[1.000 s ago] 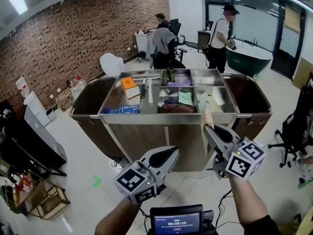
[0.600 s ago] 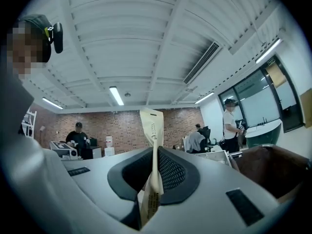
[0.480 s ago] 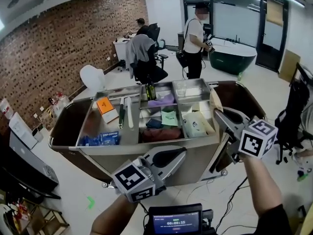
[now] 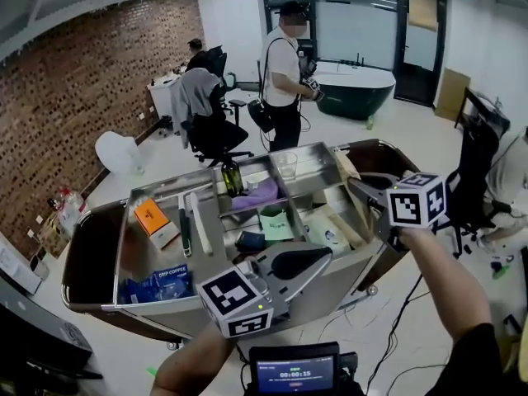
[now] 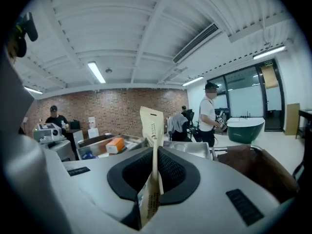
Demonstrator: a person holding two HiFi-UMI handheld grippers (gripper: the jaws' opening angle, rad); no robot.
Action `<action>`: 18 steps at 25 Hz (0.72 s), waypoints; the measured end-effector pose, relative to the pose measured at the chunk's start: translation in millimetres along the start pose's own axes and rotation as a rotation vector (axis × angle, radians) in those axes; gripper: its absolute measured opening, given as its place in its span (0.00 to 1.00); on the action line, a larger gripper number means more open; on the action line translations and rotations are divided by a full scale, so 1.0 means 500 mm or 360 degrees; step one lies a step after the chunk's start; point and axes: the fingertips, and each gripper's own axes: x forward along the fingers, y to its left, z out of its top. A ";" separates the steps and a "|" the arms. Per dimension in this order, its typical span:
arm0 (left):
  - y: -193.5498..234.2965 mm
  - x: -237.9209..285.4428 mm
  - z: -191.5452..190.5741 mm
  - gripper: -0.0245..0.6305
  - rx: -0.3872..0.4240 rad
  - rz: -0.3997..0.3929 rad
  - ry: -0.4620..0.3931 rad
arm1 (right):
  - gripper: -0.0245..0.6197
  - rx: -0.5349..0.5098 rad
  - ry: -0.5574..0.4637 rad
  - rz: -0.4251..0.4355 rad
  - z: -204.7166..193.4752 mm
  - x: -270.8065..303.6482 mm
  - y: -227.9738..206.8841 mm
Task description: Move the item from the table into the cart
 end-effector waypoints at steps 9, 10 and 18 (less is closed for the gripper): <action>0.081 -0.007 -0.015 0.04 -0.0094 -0.0196 -0.0013 | 0.05 -0.0061 0.0557 -0.0172 -0.147 0.139 -0.106; 0.088 -0.003 -0.016 0.04 -0.0098 -0.0191 -0.0016 | 0.05 -0.0066 0.0604 -0.0174 -0.163 0.145 -0.115; 0.097 0.038 -0.013 0.04 -0.0094 -0.0210 -0.0015 | 0.05 -0.0023 0.0986 -0.0083 -0.280 0.174 -0.143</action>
